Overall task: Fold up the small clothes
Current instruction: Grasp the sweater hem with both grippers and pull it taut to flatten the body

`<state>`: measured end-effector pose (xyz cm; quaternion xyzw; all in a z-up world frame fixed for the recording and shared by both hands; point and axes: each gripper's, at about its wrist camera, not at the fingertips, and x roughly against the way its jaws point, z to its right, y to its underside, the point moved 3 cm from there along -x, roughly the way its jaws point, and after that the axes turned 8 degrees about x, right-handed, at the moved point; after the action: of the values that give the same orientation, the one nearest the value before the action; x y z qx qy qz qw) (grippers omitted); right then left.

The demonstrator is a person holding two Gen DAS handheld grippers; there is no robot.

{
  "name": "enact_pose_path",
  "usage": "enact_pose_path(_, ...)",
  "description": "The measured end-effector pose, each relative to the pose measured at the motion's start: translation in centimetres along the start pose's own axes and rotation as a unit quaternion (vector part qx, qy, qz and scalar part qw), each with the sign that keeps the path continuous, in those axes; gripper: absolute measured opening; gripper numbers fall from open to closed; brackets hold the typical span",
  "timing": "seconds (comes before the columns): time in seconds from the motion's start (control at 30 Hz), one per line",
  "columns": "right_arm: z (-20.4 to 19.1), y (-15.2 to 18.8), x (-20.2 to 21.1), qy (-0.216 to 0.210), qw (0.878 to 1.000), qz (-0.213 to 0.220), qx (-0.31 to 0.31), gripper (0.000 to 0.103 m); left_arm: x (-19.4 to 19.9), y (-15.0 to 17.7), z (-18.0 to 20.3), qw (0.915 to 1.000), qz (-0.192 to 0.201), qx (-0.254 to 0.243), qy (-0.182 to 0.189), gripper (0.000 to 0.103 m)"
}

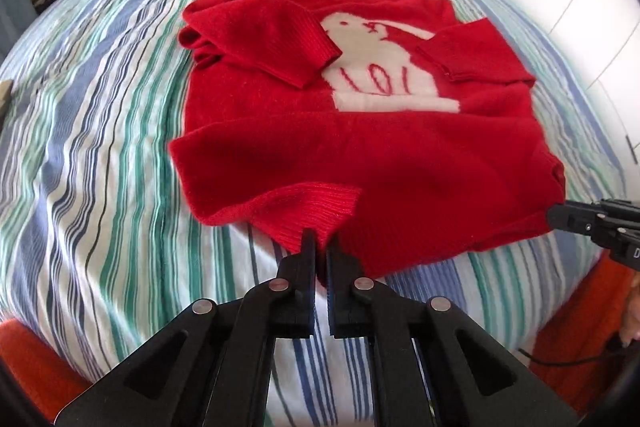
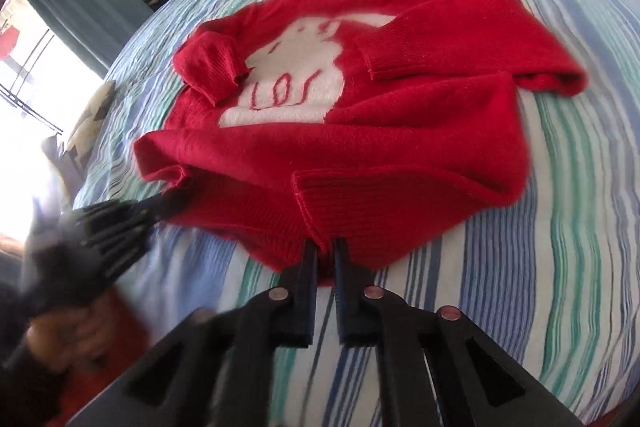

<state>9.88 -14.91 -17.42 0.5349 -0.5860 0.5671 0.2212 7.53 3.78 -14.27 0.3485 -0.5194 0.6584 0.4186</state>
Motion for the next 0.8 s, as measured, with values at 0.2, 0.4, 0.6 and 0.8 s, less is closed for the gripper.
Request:
enact_pose_path(0.2, -0.7, 6.6, 3.9, -0.021, 0.999, -0.043, -0.018, 0.010, 2.8, 4.7, -2.4, 0.9977, -0.067, 0.008, -0.012, 0.016)
enact_pose_path(0.4, 3.5, 9.1, 4.7, -0.056, 0.991, -0.034, -0.116, 0.059, 3.9, 4.3, -5.7, 0.9957, -0.037, 0.085, 0.001, 0.062)
enact_pose_path(0.6, 6.8, 8.6, 2.4, -0.116, 0.977, -0.017, -0.180, 0.063, -0.7, 3.2, -4.8, 0.9917, -0.075, 0.102, 0.024, 0.051)
enact_pose_path(0.8, 6.3, 9.3, -1.2, -0.200, 0.956, -0.043, -0.209, 0.006, 1.3, 4.3, -5.4, 0.9880, -0.093, 0.113, 0.050, 0.004)
